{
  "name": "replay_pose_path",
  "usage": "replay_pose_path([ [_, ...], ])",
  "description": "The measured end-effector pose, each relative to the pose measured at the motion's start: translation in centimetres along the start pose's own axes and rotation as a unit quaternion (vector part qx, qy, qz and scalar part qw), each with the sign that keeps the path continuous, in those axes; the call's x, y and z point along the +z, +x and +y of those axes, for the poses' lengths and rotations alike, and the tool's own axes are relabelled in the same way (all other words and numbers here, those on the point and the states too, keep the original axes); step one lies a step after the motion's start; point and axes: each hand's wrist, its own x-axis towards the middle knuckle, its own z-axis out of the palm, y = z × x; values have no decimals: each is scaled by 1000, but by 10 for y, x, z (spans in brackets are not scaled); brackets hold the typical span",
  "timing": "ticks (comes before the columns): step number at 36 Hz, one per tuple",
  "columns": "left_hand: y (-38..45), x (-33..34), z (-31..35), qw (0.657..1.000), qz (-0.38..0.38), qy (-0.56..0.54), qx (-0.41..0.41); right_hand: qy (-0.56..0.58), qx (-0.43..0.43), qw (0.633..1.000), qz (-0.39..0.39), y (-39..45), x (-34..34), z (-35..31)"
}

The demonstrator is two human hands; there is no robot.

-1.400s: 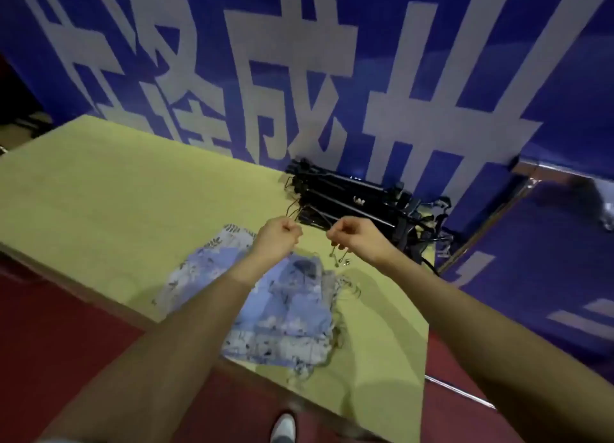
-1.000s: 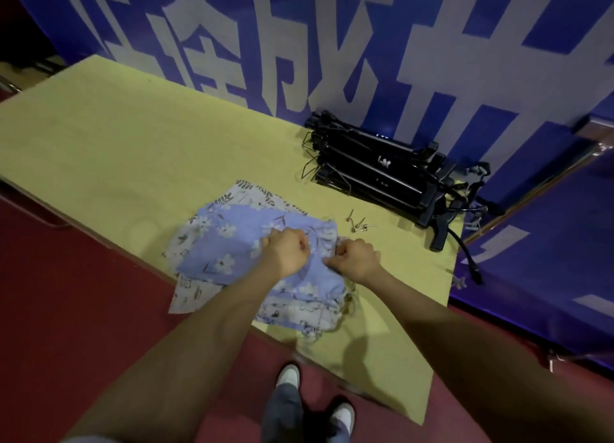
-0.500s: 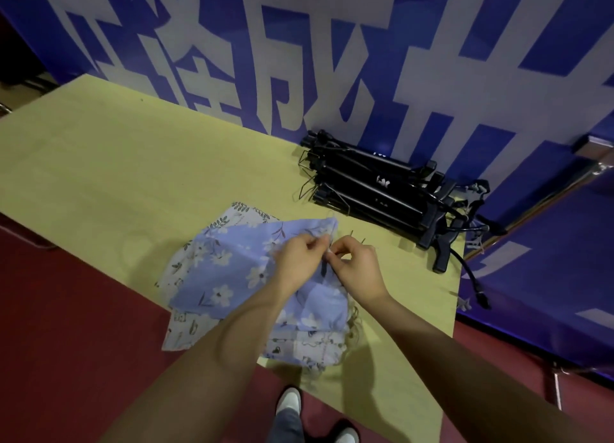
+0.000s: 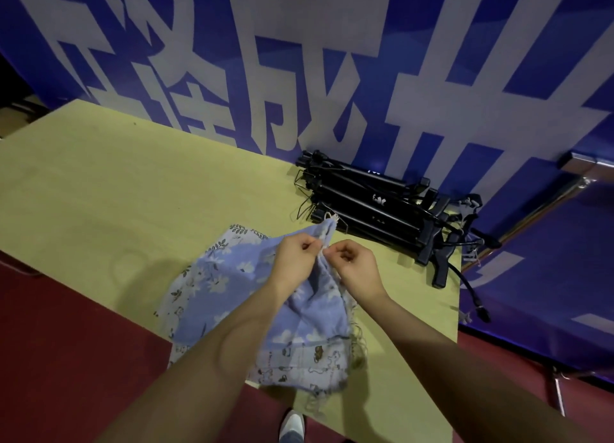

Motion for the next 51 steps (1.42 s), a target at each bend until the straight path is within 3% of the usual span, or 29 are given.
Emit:
replay_pose_path([
  [3,1,-3,0,1000,0,15,5,-43,2,999,-12,5,-2,0],
  [9,4,-7,11,977,78,187,69,-120,21,992,31,14,-8,8],
  [14,3,-16,14,944,-52,297,134,-220,29,974,38,20,-27,23],
  [18,7,-21,10,882,-70,449,129,-224,30,974,21,24,-36,31],
  [21,13,-23,4,888,-66,442,105,-204,45,977,48,28,-48,42],
  [24,20,-21,1,901,-65,421,87,-280,70,955,69,33,-62,59],
  [31,31,0,2,930,-86,347,84,-410,87,908,-11,46,-76,89],
  [35,37,9,6,941,-83,319,78,-439,78,895,-18,54,-73,98],
  [46,39,7,8,937,-158,305,69,-424,49,904,-23,51,-70,108],
  [51,44,4,14,922,-193,327,80,-348,-15,936,43,35,-66,80],
])
